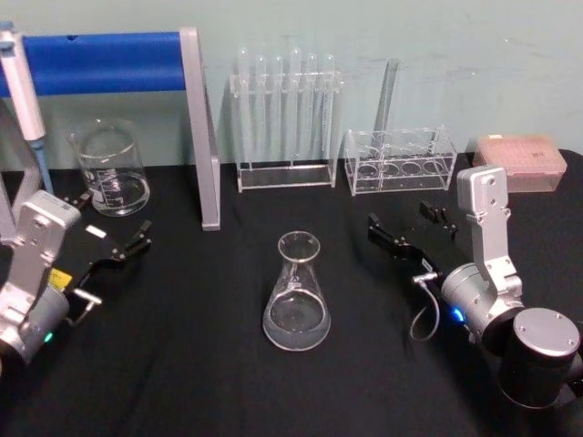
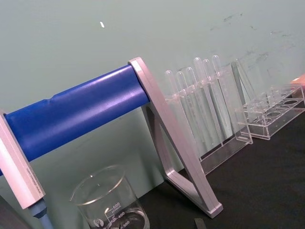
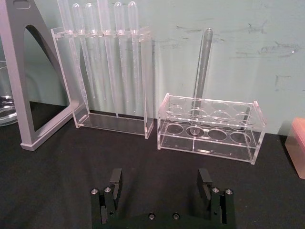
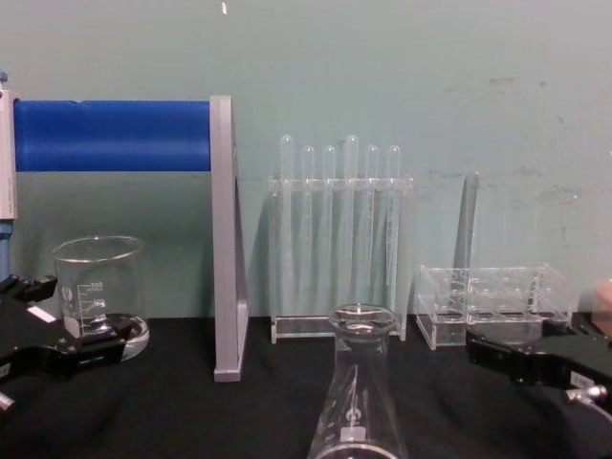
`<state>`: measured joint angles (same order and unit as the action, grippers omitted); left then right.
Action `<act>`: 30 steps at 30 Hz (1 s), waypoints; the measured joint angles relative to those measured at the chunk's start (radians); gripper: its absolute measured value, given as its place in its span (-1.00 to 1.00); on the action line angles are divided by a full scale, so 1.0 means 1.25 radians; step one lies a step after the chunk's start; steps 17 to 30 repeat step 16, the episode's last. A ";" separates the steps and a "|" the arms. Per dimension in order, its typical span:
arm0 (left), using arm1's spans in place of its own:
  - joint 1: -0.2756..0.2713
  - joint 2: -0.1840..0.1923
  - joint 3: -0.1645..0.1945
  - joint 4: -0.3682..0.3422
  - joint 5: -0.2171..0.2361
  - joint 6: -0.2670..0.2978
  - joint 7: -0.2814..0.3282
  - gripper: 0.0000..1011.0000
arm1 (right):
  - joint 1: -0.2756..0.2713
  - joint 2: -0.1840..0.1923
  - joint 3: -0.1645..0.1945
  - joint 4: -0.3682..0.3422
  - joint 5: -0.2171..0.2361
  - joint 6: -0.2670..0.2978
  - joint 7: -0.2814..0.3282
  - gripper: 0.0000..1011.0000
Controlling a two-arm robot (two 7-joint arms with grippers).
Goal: Grasp the erlenmeyer flask with one hand, shake it three times, then place it back.
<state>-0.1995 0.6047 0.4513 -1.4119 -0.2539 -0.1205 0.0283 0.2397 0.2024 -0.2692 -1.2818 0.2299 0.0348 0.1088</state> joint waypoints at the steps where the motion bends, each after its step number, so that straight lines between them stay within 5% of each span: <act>1: 0.000 0.000 0.000 0.000 0.000 0.000 0.000 0.98 | 0.000 0.000 0.000 0.000 0.000 0.000 0.000 0.98; 30: 0.000 0.000 0.000 0.000 0.000 0.000 0.000 0.98 | 0.000 0.000 0.000 0.000 0.000 0.000 0.000 0.98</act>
